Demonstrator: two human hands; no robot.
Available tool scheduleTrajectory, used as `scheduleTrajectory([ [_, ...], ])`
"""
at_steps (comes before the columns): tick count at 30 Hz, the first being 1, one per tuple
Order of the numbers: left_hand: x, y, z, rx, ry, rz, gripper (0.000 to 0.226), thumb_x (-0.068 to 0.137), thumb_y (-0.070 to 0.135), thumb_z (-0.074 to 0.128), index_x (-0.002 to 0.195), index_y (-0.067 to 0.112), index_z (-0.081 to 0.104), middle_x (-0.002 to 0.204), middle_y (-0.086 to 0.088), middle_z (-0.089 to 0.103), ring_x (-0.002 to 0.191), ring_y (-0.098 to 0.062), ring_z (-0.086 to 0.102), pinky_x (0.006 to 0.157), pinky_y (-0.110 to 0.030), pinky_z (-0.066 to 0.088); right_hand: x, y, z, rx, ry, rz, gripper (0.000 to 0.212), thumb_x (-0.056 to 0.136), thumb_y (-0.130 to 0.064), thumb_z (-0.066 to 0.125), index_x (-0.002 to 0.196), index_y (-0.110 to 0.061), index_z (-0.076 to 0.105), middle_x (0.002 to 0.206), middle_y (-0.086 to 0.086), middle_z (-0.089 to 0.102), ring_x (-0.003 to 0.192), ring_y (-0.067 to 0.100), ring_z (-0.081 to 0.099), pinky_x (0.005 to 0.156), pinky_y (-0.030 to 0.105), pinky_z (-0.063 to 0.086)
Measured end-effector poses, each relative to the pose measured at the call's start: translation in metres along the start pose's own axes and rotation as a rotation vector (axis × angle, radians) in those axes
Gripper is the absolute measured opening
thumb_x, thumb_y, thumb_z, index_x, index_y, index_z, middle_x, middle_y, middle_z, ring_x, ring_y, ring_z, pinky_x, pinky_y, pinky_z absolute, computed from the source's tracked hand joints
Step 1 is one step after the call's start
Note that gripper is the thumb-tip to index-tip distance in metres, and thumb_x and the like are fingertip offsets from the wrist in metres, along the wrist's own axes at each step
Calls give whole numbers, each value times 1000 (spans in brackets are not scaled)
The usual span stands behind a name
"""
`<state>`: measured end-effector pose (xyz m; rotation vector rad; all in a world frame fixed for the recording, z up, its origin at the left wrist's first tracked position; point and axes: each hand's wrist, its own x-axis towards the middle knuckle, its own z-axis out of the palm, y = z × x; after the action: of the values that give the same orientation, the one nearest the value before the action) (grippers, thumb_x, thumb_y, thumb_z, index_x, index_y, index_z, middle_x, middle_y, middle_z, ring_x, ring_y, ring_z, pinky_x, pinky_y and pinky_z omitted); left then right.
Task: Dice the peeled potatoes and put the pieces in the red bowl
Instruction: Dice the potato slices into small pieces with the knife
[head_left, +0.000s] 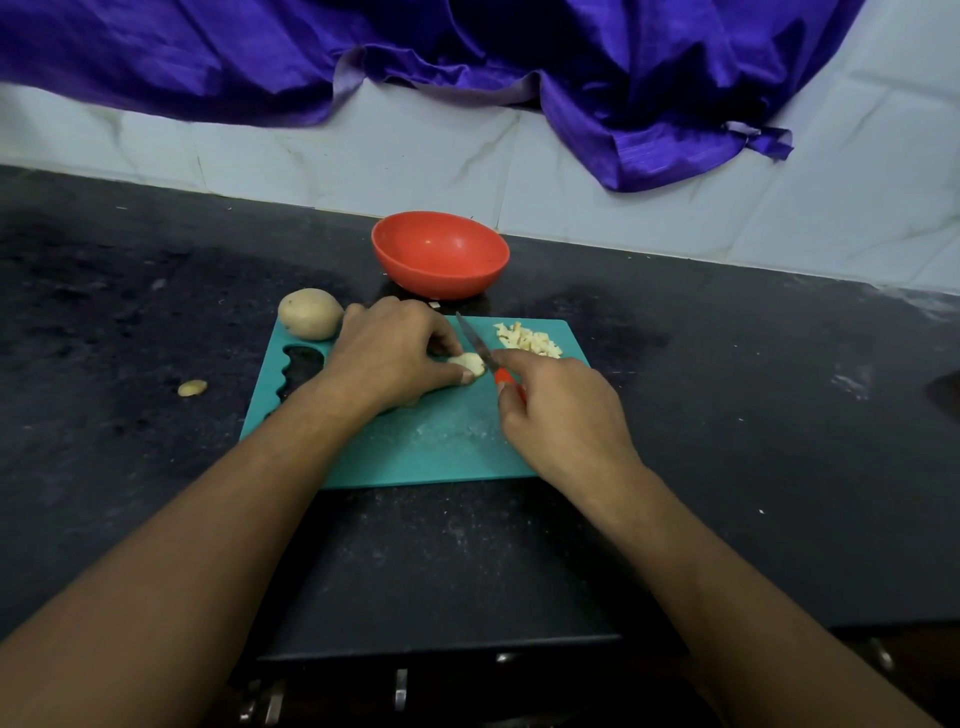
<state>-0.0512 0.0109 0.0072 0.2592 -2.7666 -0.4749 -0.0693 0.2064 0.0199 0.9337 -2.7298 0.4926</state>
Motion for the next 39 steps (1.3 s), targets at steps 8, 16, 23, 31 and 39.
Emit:
scheduleTrajectory([
  [8, 1, 2, 3, 23, 12, -46, 30, 80, 64, 74, 99, 40, 77, 100, 18, 71, 104, -12, 61, 98, -47, 42, 16, -18, 0, -177, -119, -28, 37, 100, -28, 50, 135, -33, 60, 99, 0, 65, 89, 24, 59, 69, 34, 40],
  [16, -1, 2, 2, 2, 23, -62, 29, 79, 64, 75, 96, 41, 78, 97, 21, 72, 102, -10, 62, 98, -46, 44, 1, -6, -1, -314, -132, -155, 49, 104, -29, 43, 152, -32, 45, 83, -2, 54, 75, 22, 49, 63, 35, 36],
  [23, -1, 1, -4, -13, -51, -48, 25, 84, 57, 74, 104, 42, 78, 102, 20, 72, 104, -10, 62, 98, -44, 44, 14, 33, -5, 342, -155, 86, 31, 98, -32, 63, 128, -38, 70, 46, -20, 48, 46, 1, 46, 53, 24, 30],
  [31, -2, 2, -4, -47, -36, -72, 21, 81, 56, 78, 94, 40, 79, 93, 22, 70, 99, -9, 64, 99, -46, 47, 13, -1, 6, -20, -60, -46, 40, 100, -34, 49, 138, -41, 59, 91, -5, 70, 97, 24, 66, 70, 35, 45],
  [39, -2, 2, -4, -43, -36, -60, 18, 80, 54, 79, 89, 38, 79, 72, 32, 53, 96, -7, 63, 100, -46, 48, 5, -5, -2, -233, -98, -171, 42, 102, -28, 47, 143, -36, 55, 95, -1, 66, 88, 24, 62, 67, 34, 42],
])
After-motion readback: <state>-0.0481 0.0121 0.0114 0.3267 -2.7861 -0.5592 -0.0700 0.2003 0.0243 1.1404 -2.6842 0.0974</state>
